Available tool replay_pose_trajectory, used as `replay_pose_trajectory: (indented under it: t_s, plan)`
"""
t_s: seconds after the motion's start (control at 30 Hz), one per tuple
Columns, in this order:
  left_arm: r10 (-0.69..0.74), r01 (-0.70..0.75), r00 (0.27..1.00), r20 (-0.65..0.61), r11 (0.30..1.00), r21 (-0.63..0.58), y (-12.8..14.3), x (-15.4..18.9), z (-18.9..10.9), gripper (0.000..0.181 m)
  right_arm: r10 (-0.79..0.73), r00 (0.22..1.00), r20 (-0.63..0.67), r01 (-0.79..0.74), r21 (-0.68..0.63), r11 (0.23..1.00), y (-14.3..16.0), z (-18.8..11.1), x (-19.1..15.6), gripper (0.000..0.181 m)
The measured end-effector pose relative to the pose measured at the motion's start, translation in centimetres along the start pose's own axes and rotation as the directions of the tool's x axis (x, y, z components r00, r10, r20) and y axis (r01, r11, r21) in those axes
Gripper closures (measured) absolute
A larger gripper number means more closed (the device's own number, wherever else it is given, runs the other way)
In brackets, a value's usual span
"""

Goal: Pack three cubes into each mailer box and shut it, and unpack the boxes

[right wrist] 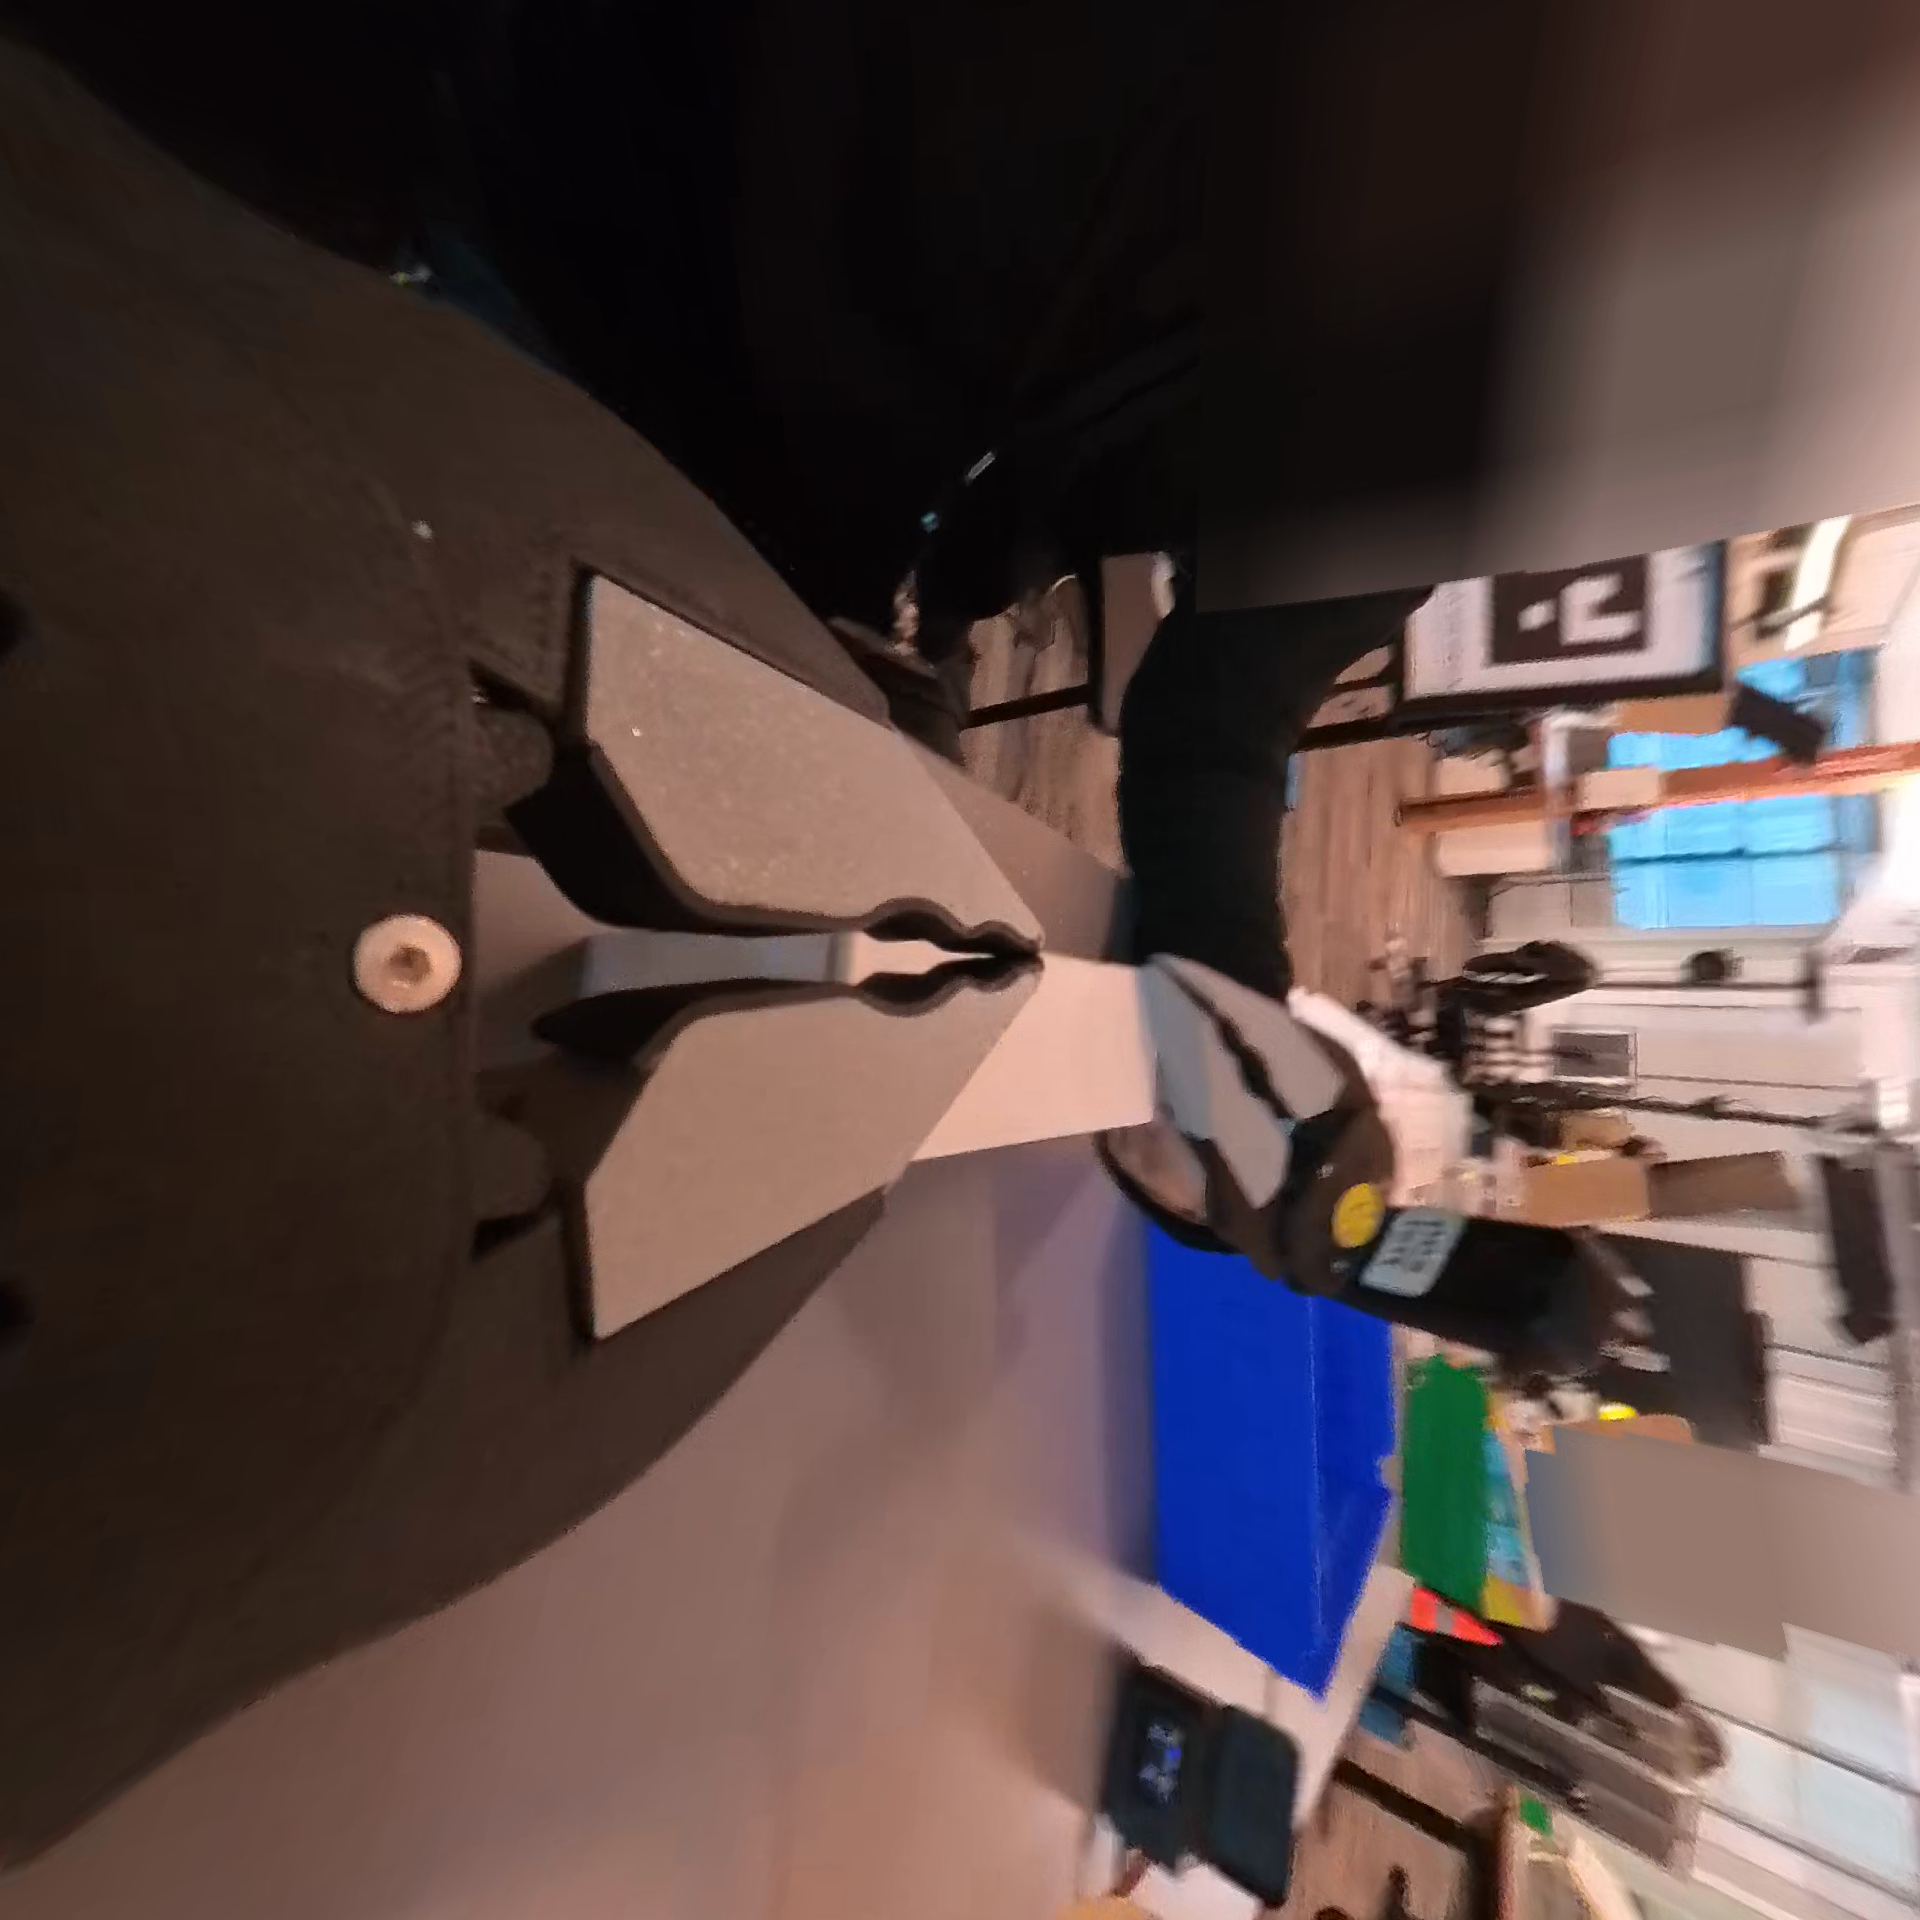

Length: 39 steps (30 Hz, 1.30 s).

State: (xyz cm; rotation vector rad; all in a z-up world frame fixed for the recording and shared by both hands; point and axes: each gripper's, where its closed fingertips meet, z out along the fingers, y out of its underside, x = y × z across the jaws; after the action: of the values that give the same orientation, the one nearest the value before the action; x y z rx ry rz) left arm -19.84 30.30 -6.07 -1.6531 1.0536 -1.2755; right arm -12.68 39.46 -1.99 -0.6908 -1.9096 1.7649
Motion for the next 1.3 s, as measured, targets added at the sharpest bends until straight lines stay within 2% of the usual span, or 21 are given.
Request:
replay_pose_trajectory:
  t_s: [0.07,0.1,0.17,0.27,0.3,0.37,0.5,0.57,0.67,0.8,0.83,0.9,1.1,1.3]
  plan:
    - [0.013,-0.013,1.0,0.007,1.0,0.001,0.0,0.0,0.0,0.181,0.001,0.998,-0.069,-0.014,-0.184,0.983,3.3,0.2,1.1,0.181]
    - [0.023,-0.023,1.0,0.011,1.0,-0.001,0.1,0.0,0.0,0.181,0.009,0.997,-0.076,-0.023,-0.189,0.982,3.3,0.1,1.1,0.181]
    - [0.028,-0.028,0.999,0.018,1.0,-0.003,0.1,0.0,0.0,0.181,0.0,0.999,-0.055,-0.008,-0.15,0.989,1.9,0.0,0.6,0.181]
    - [0.001,-0.001,1.0,0.012,1.0,-0.002,0.1,0.0,0.0,0.181,-0.03,0.996,-0.082,0.034,0.046,0.998,-1.3,-0.4,0.8,0.181]
    - [-0.008,0.008,1.0,0.009,1.0,0.0,0.1,0.0,0.0,0.181,-0.017,0.998,-0.066,0.018,0.018,1.0,-0.8,-0.2,0.6,0.181]
    - [-0.017,0.017,1.0,0.003,1.0,0.007,0.0,0.0,0.0,0.181,-0.02,0.994,-0.103,-0.002,-0.21,0.978,3.3,0.7,1.3,0.18]
    - [-0.023,0.023,1.0,-0.003,1.0,0.014,0.0,0.0,-0.1,0.181,0.02,0.999,0.034,-0.017,-0.065,0.998,1.2,1.8,-0.5,0.181]
    - [-0.019,0.019,1.0,-0.001,1.0,0.014,0.0,0.0,-0.1,0.181,0.036,0.999,0.032,-0.035,-0.036,0.999,1.0,1.7,-0.3,0.181]
    - [-0.017,0.017,1.0,0.0,1.0,0.012,0.0,0.0,-0.1,0.181,0.037,0.998,-0.05,-0.045,-0.157,0.987,3.5,2.0,1.1,0.181]
    - [-0.018,0.018,1.0,-0.002,1.0,0.017,0.0,0.0,-0.1,0.181,0.013,1.0,0.015,-0.013,-0.048,0.999,1.3,2.3,-0.2,0.181]
    - [-0.018,0.018,1.0,-0.004,1.0,0.02,0.0,0.0,-0.1,0.181,0.017,1.0,0.007,-0.017,-0.057,0.998,1.5,2.3,0.0,0.181]
    - [-0.016,0.016,1.0,-0.008,1.0,0.025,-0.1,0.0,-0.1,0.181,0.01,0.998,-0.055,-0.019,-0.16,0.987,3.5,2.5,1.0,0.181]
    - [0.002,-0.001,1.0,-0.006,0.999,0.042,-0.2,-0.2,0.2,0.181,0.011,0.999,-0.043,-0.015,-0.11,0.994,2.7,2.5,0.9,0.181]
    - [0.004,-0.004,1.0,-0.001,0.999,0.047,-0.3,-0.3,0.4,0.181,0.041,0.999,-0.034,-0.045,-0.127,0.991,3.3,2.9,1.1,0.181]
